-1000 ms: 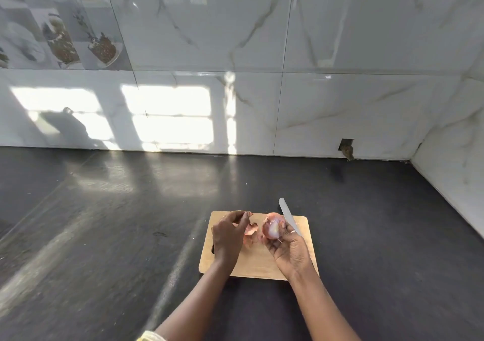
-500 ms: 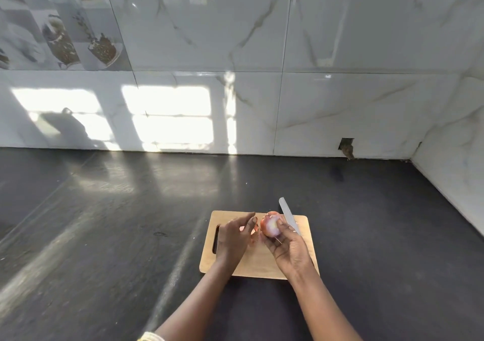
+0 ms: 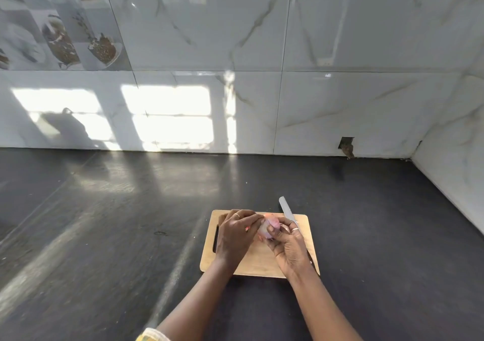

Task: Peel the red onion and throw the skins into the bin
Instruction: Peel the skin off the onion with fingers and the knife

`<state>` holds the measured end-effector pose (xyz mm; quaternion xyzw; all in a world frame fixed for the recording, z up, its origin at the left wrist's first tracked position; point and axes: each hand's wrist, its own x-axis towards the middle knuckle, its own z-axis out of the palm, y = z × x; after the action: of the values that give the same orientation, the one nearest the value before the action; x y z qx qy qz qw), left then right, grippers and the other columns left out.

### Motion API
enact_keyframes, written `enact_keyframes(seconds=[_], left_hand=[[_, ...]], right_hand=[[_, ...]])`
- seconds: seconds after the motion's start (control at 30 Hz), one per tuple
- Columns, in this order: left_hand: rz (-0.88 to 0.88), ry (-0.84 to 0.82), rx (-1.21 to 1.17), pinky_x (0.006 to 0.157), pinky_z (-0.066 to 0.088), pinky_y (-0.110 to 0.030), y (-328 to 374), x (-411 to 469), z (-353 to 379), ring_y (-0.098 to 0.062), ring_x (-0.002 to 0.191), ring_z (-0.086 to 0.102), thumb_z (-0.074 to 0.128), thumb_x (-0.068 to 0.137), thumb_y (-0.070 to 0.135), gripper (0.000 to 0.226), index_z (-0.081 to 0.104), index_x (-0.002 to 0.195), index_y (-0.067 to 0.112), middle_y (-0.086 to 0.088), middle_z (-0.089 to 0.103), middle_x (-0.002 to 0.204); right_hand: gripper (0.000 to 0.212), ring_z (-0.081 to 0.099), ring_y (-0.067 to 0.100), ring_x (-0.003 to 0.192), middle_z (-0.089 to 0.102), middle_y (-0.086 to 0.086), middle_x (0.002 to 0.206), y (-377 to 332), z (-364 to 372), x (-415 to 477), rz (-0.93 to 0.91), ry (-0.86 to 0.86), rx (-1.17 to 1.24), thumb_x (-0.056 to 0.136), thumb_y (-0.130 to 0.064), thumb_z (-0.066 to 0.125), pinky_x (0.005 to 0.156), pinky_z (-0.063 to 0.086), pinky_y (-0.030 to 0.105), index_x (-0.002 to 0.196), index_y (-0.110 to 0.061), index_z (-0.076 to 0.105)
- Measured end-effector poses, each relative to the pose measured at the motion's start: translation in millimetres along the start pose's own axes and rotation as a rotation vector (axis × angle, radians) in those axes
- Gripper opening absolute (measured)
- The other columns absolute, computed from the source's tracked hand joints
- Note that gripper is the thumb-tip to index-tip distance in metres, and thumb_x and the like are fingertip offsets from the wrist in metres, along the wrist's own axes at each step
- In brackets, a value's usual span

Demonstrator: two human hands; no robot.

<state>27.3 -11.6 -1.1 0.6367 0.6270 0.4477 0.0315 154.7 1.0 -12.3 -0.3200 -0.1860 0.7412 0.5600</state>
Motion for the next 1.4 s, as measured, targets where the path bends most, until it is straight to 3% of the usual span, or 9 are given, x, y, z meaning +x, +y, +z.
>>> enact_keyframes(seconds=[0.2,0.4,0.5,0.6,0.77,0.93,1.07,1.3,1.4], left_hand=[[0.092,-0.012,0.132,0.076,0.029,-0.022,-2.3,-1.3,-1.5,-0.009,0.081,0.061,0.05,0.082,0.041,0.025,0.068,0.078,0.024,0.012,0.07,0.081],[-0.07,-0.015,0.098,0.082,0.02,-0.025,1.4,-1.2,-1.7,-0.024,0.099,0.06,0.027,0.085,0.05,0.05,0.063,0.092,0.016,0.0,0.068,0.097],[-0.17,-0.003,0.1,0.078,0.014,-0.024,3.7,1.1,-2.6,-0.022,0.103,0.057,0.028,0.087,0.051,0.05,0.062,0.096,0.015,0.0,0.067,0.102],[-0.283,-0.048,0.101,0.085,0.016,-0.028,-1.2,2.4,0.1,-0.019,0.11,0.053,0.041,0.096,0.035,0.028,0.061,0.103,0.016,0.0,0.064,0.111],[-0.355,-0.084,0.128,0.09,0.022,-0.034,-3.4,2.8,-1.4,-0.018,0.112,0.053,0.043,0.096,0.032,0.027,0.063,0.108,0.019,0.0,0.065,0.114],[-0.157,-0.059,-0.053,0.089,0.035,-0.039,-4.1,-1.2,-5.2,-0.016,0.106,0.059,0.048,0.086,0.041,0.032,0.068,0.107,0.026,0.004,0.068,0.11],[0.04,0.033,-0.013,0.081,0.023,-0.029,-2.7,-4.7,-5.4,-0.004,0.1,0.053,0.055,0.078,0.049,0.025,0.067,0.096,0.037,0.014,0.067,0.101],[0.07,0.119,-0.033,0.077,0.021,-0.028,-3.4,-0.3,-1.7,-0.003,0.095,0.05,0.06,0.075,0.039,0.01,0.069,0.079,0.034,0.016,0.064,0.096],[0.0,0.146,-0.046,0.077,0.021,-0.03,-3.4,1.9,0.4,-0.001,0.094,0.049,0.059,0.074,0.04,0.012,0.07,0.076,0.034,0.017,0.062,0.093]], right_hand=[[0.032,0.067,0.02,0.075,0.066,0.013,0.083,1.7,-0.1,-1.1,-0.009,0.008,0.002,0.067,0.015,0.061,0.062,0.058,0.031,0.089,-0.007,0.055],[0.037,0.065,0.024,0.083,0.063,0.014,0.093,1.4,0.8,1.5,-0.021,-0.011,-0.028,0.06,0.01,0.07,0.062,0.058,0.031,0.091,-0.006,0.056],[0.075,0.064,0.029,0.092,0.068,0.013,0.095,1.7,-1.4,2.6,-0.012,-0.025,-0.051,0.03,-0.014,0.096,0.064,0.058,0.033,0.094,-0.007,0.058],[0.089,0.066,0.032,0.094,0.071,0.011,0.094,3.0,-4.7,3.7,-0.007,-0.04,-0.015,0.02,-0.02,0.098,0.07,0.058,0.039,0.097,-0.007,0.057],[0.084,0.064,0.036,0.098,0.067,0.016,0.1,2.8,-1.9,1.6,0.005,-0.042,0.01,0.025,-0.017,0.098,0.067,0.06,0.039,0.097,-0.005,0.057],[0.035,0.06,0.037,0.098,0.058,0.022,0.106,0.3,0.6,-1.5,0.008,-0.013,0.029,0.065,0.007,0.065,0.065,0.06,0.035,0.096,-0.005,0.055],[0.034,0.069,0.028,0.086,0.063,0.019,0.097,-0.2,2.2,-2.8,0.012,-0.028,0.014,0.064,0.008,0.064,0.065,0.06,0.036,0.094,-0.005,0.057],[0.038,0.064,0.03,0.091,0.062,0.018,0.098,-1.1,1.3,-4.0,0.015,-0.022,-0.031,0.062,0.011,0.064,0.076,0.057,0.039,0.096,-0.005,0.057],[0.057,0.065,0.032,0.091,0.065,0.018,0.097,0.1,-0.1,-2.4,0.014,-0.011,-0.033,0.046,0.001,0.085,0.071,0.058,0.037,0.096,-0.005,0.059]])
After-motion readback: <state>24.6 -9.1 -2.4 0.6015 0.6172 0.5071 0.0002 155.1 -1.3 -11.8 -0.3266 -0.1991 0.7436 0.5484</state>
